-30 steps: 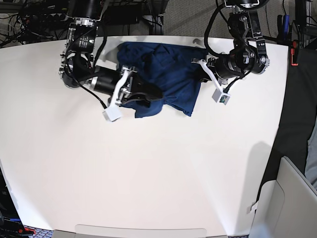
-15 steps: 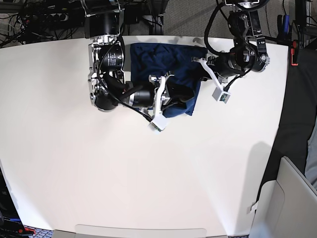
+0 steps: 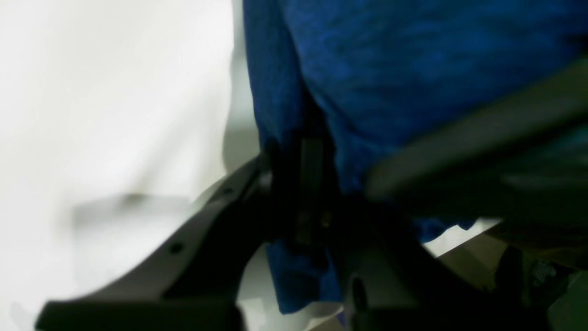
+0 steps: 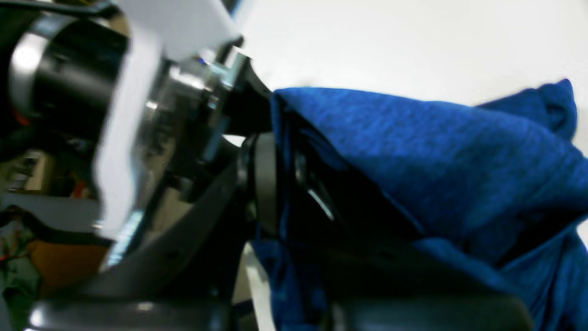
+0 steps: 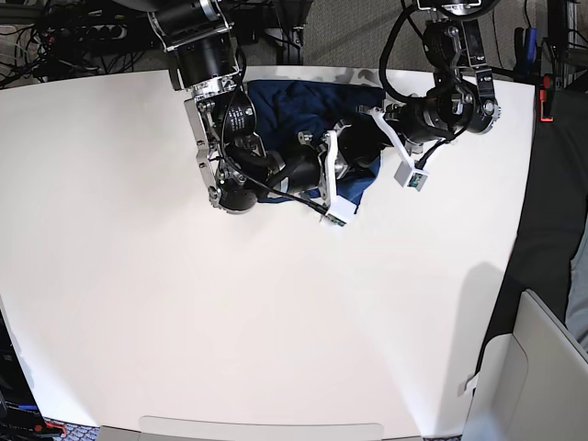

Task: Fold the T-shirt properly
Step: 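Fold the strip end with the right gripper toward the left gripper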

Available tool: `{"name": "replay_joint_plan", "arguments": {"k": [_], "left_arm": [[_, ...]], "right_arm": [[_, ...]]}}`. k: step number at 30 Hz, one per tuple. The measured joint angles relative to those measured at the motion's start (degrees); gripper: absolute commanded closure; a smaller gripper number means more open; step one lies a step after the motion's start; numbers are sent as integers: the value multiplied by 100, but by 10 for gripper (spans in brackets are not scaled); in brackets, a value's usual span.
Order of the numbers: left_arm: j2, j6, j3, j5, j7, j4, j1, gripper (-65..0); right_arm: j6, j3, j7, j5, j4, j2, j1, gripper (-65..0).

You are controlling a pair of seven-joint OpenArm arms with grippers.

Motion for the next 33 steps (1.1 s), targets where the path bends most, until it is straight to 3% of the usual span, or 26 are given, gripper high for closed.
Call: {"name": "replay_joint_plan", "arguments": {"k": [3,5,10,12,17,20,24,29,33], "left_arm": [[0,0,0,-2,0,0,0,0],[0,0,0,-2,-2,0,0,0],[0,0,0,-2,-4,0,0,0],[0,0,0,0,0,0,0,0],[0,-2,-76,2,20,44,0,0],[15,-11,-420,55,146,234,22,0],[-15,7,-831,162,153,518,33,0],[0,7,-887,146,151,651,28,0],[162,4,-629,175,142,409,17,0]], "right_arm": [[0,11,101,-13,2,-7,-11,-16],[-2,22,162,-31,96,-2,-26,-61],[0,22,201,-15,520,-9,-59,-346],[2,118,195,-15,605,-24,-68,-424],[-2,1106,199,-15,1012,-35,-70,-384],[2,1700,190,11,1180,271,-11,-334],[-2,2363,195,-55,1392,970,-52,-303],[-7,2153,203,-483,1641,1445,-271,-274],[15,1086,179,-1460,2201,1434,-343,-247]]}}
